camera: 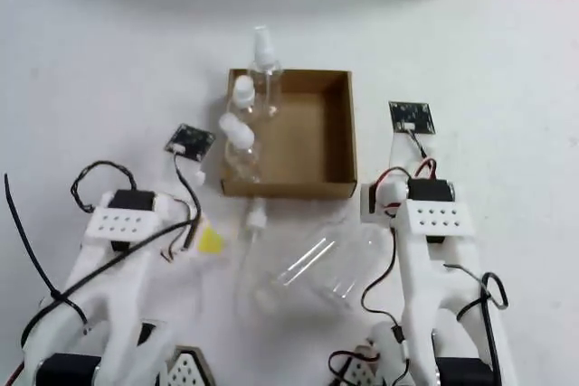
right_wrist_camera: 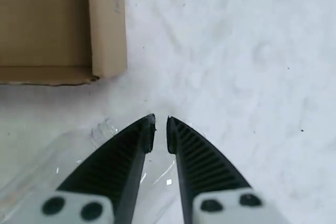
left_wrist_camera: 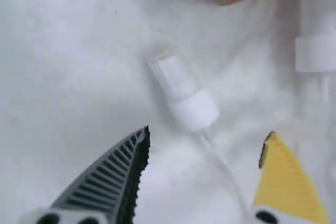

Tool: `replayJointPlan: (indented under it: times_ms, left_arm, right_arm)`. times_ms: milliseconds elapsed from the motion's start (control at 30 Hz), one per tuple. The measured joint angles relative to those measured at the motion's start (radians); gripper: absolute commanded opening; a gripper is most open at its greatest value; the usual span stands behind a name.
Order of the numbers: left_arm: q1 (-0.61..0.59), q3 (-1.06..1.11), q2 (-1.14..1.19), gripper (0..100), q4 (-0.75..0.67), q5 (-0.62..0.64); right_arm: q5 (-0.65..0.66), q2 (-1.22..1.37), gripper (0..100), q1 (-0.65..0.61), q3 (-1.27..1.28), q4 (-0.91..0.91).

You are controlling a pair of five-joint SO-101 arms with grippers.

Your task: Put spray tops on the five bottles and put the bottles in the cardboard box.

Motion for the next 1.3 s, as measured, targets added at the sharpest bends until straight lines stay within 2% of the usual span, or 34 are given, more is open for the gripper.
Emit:
replayJointPlan:
  times_ms: [267, 400, 600, 667, 900, 1033, 1300]
  left_arm:
    - [0.0, -0.034, 0.0, 33, 0.0, 0.328]
    - [0.0, -0.034, 0.0, 33, 0.0, 0.334]
    - [0.0, -0.034, 0.0, 33, 0.0, 0.334]
    - [0.0, -0.034, 0.0, 33, 0.0, 0.334]
    - [0.0, -0.034, 0.0, 33, 0.0, 0.334]
    - [0.0, -0.034, 0.0, 33, -0.002, 0.334]
    - [0.0, -0.034, 0.0, 33, -0.031, 0.334]
  right_arm:
    - [0.0, -0.002, 2.2, 0.049, -0.064, 0.198]
    - [0.0, -0.002, 3.3, 0.049, -0.069, 0.212]
    - [-0.083, -0.002, 23.4, -0.021, -0.064, 0.201]
    - [-0.115, -0.002, 26.1, -0.037, -0.048, 0.196]
    - [-0.19, -0.002, 26.5, -0.074, -0.011, 0.147]
    - [-0.199, -0.002, 26.5, -0.123, 0.051, 0.075]
    - [-0.201, -0.002, 26.2, -0.138, 0.098, 0.015]
